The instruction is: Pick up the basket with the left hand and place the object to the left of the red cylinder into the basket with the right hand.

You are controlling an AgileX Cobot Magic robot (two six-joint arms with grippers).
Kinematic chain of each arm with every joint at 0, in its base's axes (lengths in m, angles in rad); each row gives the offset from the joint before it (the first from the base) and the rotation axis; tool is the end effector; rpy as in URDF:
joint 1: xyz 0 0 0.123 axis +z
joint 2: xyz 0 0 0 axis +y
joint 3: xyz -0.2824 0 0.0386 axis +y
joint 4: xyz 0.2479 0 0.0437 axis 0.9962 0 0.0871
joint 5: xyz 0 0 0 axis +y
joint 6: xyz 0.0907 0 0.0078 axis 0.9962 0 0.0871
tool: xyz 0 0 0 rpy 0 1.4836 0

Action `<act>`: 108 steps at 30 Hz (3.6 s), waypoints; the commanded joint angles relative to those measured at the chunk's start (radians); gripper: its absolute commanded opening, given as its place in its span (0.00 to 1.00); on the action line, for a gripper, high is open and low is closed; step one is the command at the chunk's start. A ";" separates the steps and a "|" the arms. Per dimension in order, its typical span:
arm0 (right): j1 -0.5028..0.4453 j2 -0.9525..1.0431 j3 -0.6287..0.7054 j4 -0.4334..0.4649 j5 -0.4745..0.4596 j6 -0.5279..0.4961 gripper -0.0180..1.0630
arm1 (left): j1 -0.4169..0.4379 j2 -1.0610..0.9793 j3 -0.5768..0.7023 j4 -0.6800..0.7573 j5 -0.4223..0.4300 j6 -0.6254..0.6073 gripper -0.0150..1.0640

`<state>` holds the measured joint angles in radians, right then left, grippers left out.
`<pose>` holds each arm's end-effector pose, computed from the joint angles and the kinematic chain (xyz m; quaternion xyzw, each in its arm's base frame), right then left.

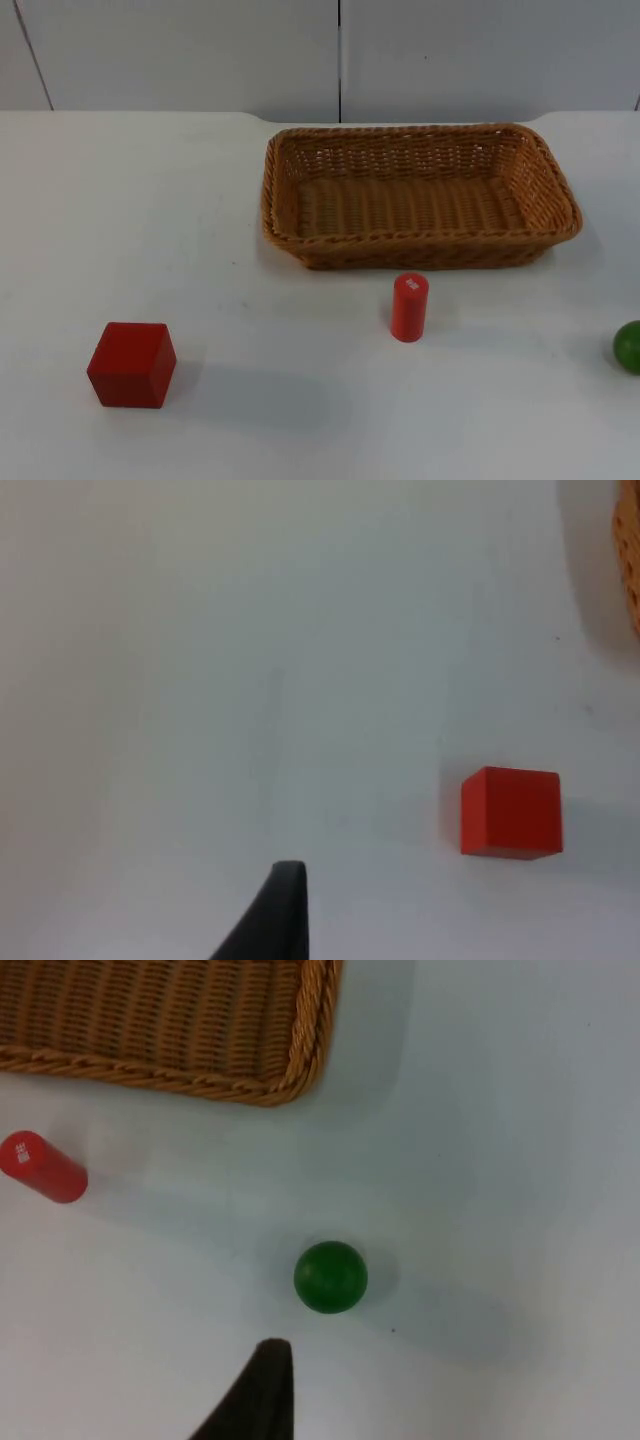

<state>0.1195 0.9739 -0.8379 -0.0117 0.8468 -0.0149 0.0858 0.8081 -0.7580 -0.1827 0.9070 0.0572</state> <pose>0.1803 0.0208 0.3168 -0.0656 0.9413 0.0119 0.3310 0.1417 -0.0009 0.3166 -0.0415 0.9348 -0.0621 0.3472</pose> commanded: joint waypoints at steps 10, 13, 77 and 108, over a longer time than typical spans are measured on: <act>-0.006 -0.001 -0.008 -0.004 -0.007 0.000 0.99 | -0.006 0.371 -0.123 -0.244 -0.109 0.198 0.99; -0.006 -0.001 -0.008 -0.004 -0.007 0.002 0.99 | -0.006 0.517 -0.204 -0.316 -0.119 0.262 0.99; -0.006 -0.001 -0.008 -0.011 -0.021 0.004 0.99 | -0.376 1.723 -1.343 -0.311 -0.091 -0.074 0.01; 0.003 0.061 -0.002 0.165 0.014 -0.135 0.99 | -0.286 1.488 -1.789 -0.334 0.314 -0.275 0.01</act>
<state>0.1195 0.9954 -0.8379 0.1190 0.8495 -0.1180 -0.1965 2.3087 -2.5541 -0.5038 1.2420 -0.2020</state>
